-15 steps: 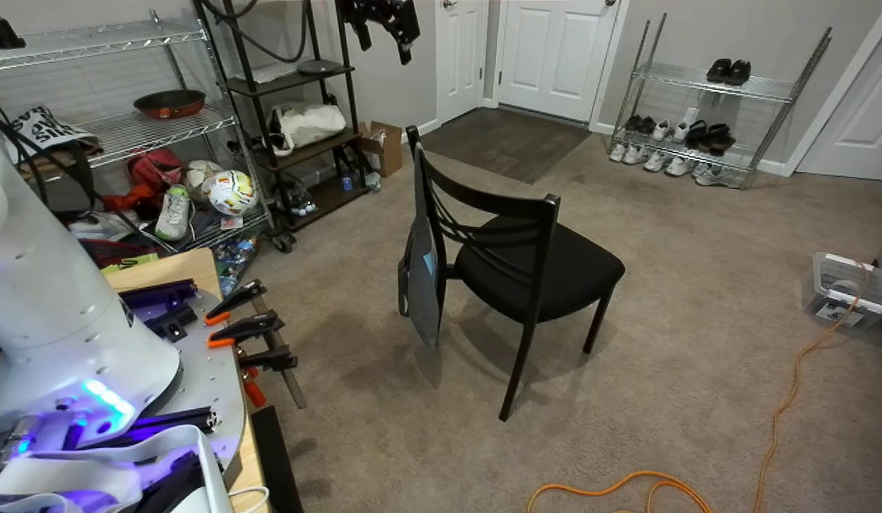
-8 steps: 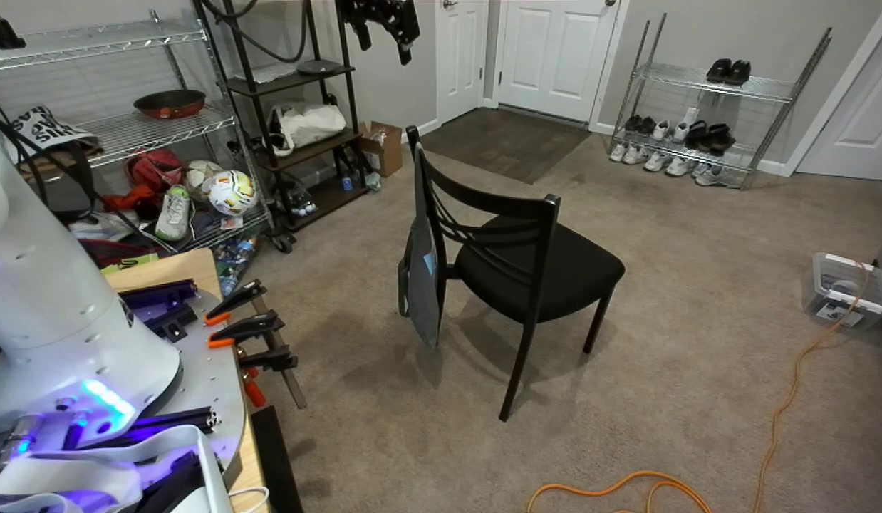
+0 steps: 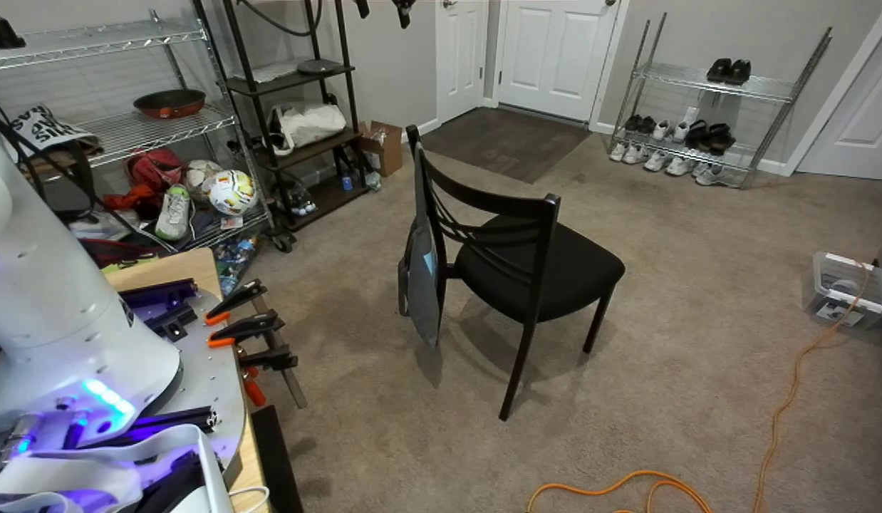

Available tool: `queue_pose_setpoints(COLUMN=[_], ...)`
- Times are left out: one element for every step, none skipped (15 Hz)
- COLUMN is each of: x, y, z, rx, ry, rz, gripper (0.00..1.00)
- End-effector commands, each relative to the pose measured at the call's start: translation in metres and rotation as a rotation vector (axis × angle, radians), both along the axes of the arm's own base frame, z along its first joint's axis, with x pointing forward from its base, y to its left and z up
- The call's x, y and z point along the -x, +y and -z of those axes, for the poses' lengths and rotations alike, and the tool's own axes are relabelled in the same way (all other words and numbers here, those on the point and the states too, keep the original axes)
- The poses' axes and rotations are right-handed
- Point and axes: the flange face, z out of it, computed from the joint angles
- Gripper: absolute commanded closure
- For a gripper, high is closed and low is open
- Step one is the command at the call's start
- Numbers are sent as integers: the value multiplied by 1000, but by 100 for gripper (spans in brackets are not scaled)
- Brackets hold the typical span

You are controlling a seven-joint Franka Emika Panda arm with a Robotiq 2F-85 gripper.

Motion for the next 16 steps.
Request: queue_pose_setpoints(x=[-26,-25,-28,-28,-28,-26,-26,-23,-22,-19,-17,-12,-9,-3,1,5], y=[82,106,127,149,162,175,186,198,208,218,226,236,244,253,259,264], z=[31,46,61,77,88,99,111,122,129,139,145,152,157,162,167,174], rx=[-13,-1,13,36,73,124,160,205,236,276,306,334,361,396,429,477], ry=[41,72,81,96,95,92,84,84,87,90,93,103,109,121,129,137], rz=[-105,-135,-150,-167,-171,-172,-177,-188,-196,-210,-225,-248,-269,-298,-322,-355], gripper=[0,0,0,0,0,0,0,0,0,0,0,0,0,0,0,0])
